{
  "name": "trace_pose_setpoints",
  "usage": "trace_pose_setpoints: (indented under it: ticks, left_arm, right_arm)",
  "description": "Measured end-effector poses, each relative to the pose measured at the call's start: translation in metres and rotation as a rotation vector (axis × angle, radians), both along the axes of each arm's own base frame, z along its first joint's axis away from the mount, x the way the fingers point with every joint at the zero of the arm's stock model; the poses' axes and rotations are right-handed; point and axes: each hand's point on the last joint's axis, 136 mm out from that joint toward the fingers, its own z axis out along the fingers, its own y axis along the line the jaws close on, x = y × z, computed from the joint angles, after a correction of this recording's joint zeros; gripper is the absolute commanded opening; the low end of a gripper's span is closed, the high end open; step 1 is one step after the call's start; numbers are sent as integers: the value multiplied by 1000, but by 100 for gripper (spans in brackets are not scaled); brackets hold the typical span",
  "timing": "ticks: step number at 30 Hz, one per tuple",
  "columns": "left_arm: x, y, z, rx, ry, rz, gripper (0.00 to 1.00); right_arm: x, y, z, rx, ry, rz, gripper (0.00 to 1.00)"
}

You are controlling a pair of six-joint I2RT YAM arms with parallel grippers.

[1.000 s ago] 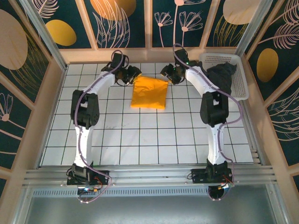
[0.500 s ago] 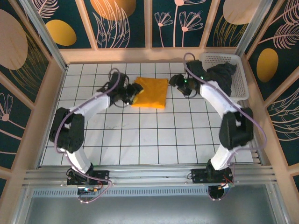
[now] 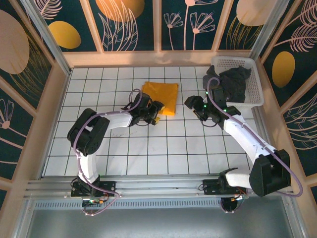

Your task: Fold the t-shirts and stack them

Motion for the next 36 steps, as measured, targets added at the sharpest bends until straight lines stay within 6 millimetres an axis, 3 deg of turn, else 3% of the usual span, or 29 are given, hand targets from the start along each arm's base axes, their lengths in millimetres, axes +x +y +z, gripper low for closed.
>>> trace_pose_setpoints:
  ticks: [4,11,14,18,22,27,32,36]
  left_arm:
    - [11,-2,-15,-2,23,46,55]
    - [31,-4,-29,-10,42,130,0]
    - [39,1,-29,-18,31,155,0]
    - [58,27,-28,-8,16,207,0]
    - [85,87,-29,24,-16,285,0]
    - [108,194,-27,95,-54,406,0]
    - [123,301,-24,189,-106,459,0]
    - [128,359,-17,280,-156,444,0]
  right_arm:
    - [0,0,2,9,3,-6,61]
    - [1,0,2,15,6,-9,61]
    - [2,-1,3,16,3,-12,61]
    - [6,-3,12,21,-14,-19,60]
    - [10,-3,18,24,-30,-19,60]
    - [14,1,15,24,-23,-1,59]
    - [21,18,13,58,-38,87,59]
    - [27,35,20,103,-79,171,59]
